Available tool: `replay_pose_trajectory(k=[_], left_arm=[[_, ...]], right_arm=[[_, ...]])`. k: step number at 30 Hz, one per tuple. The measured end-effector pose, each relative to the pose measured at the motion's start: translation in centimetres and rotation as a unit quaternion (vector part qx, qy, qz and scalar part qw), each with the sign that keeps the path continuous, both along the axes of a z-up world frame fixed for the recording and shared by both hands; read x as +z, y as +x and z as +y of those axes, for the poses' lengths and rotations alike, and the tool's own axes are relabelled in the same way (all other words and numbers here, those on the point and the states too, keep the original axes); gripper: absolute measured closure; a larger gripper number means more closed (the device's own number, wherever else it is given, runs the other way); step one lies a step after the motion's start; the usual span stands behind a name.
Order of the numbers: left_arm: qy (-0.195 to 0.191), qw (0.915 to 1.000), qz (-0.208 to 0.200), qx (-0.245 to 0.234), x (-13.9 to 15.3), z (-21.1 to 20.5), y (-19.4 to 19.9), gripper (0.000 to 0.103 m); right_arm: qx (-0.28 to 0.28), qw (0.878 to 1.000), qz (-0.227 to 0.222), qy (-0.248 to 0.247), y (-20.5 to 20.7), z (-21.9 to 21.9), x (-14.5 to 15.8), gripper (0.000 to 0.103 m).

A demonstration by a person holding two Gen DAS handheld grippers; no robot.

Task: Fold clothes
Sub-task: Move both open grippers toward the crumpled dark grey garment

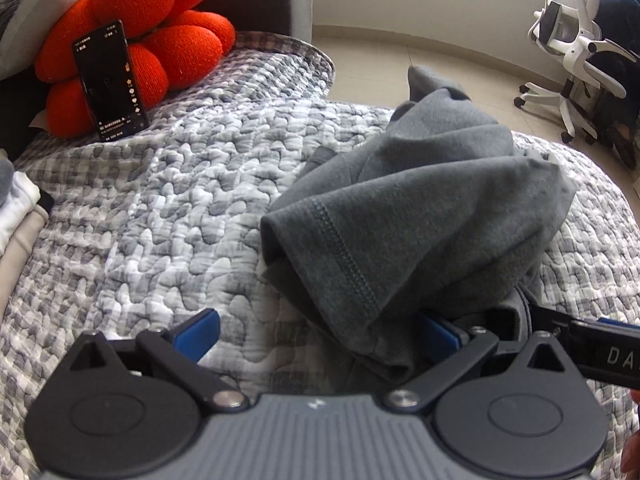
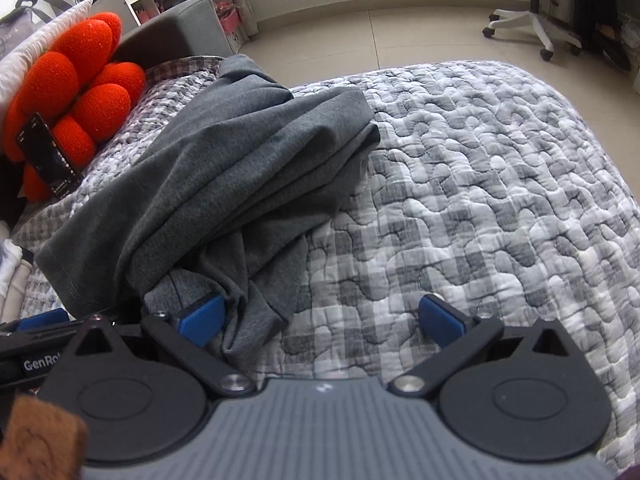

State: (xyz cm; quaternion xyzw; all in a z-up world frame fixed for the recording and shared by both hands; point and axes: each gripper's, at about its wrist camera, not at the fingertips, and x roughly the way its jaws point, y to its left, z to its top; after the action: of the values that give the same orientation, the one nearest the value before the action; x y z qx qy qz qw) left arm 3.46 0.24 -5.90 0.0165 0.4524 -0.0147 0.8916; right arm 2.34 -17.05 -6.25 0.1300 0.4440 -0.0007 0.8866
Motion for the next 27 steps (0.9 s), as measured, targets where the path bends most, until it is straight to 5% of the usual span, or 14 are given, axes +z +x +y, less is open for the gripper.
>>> replay_pose_trajectory(k=[16,21,27], left_arm=[[-0.020,0.9994,-0.017,-0.021,-1.4,1.0,-0.4,0.000],[-0.062,0.9978,-0.017,-0.018,-0.3,1.9,-0.5,0.001],[-0.076,0.9936,-0.084,-0.005,2.3,3.1,-1.7,0.005]], right_arm=[[0.038,0.996,-0.039,-0.072,-0.7,1.6,-1.0,0.000],[0.032,0.998,-0.038,-0.049,-0.4,1.0,-0.1,0.000],[0.017,0.996,-0.093,-0.004,-1.3,0.0,1.8,0.003]])
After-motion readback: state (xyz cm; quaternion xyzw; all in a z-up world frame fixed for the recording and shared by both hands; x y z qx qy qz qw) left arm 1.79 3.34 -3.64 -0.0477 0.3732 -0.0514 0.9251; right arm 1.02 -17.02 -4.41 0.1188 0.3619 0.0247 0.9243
